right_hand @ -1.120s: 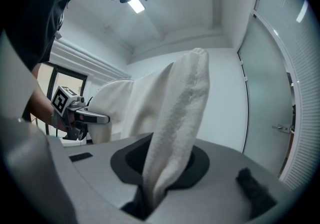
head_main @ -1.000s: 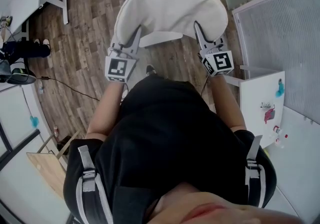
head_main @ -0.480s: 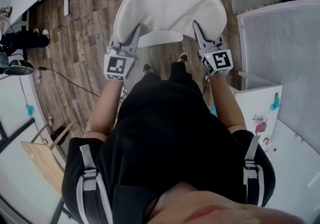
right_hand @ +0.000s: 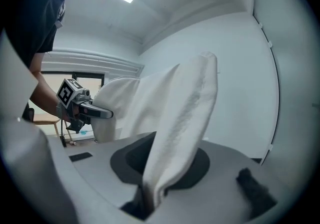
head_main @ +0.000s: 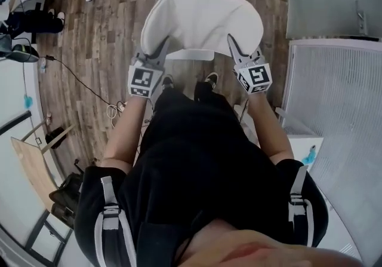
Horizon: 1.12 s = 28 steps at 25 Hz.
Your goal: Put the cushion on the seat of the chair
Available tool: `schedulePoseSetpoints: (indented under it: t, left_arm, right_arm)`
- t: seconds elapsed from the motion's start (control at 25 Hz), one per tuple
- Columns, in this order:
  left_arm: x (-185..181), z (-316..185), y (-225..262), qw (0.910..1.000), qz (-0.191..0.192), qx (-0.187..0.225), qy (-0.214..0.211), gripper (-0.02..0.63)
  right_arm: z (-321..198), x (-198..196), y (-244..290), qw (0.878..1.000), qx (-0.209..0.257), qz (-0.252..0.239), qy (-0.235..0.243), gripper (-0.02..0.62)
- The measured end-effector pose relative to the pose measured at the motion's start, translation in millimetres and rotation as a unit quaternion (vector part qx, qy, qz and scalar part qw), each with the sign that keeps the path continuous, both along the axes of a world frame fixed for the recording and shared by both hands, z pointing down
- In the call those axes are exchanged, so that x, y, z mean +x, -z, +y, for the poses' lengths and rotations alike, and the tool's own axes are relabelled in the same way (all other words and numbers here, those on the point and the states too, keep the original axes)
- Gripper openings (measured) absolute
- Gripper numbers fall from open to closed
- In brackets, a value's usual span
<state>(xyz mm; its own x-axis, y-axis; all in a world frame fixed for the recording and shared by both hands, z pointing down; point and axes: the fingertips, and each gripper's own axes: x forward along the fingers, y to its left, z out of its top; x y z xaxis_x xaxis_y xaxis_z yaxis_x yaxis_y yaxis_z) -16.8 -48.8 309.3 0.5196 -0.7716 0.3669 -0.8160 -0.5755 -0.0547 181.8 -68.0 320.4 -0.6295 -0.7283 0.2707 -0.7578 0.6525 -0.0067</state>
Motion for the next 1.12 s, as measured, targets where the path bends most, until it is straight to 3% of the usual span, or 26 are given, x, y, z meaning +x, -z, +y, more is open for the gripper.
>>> schedulePoseSetpoints:
  t: [0.28,0.68,1.12]
  left_arm:
    - [-16.8,-26.6,-78.0,0.9968,-0.004,-0.074,0.03,0.058]
    - [-47.7,-65.8,-219.9,0.9865,0.007,-0.161,0.031,0.06]
    - [-63.8,-72.1,-386.2,0.9647,0.014,-0.261,0.032,0.061]
  right_arm:
    - [-23.1,-17.4,-77.0,0.998,-0.06,0.005,0.026,0.058]
    - [-52.5,-44.0,-215.4,0.989,-0.148,0.01,0.001,0.067]
    - [-51.8,-55.6,-381.5,0.969,-0.243,0.018,-0.03,0.071]
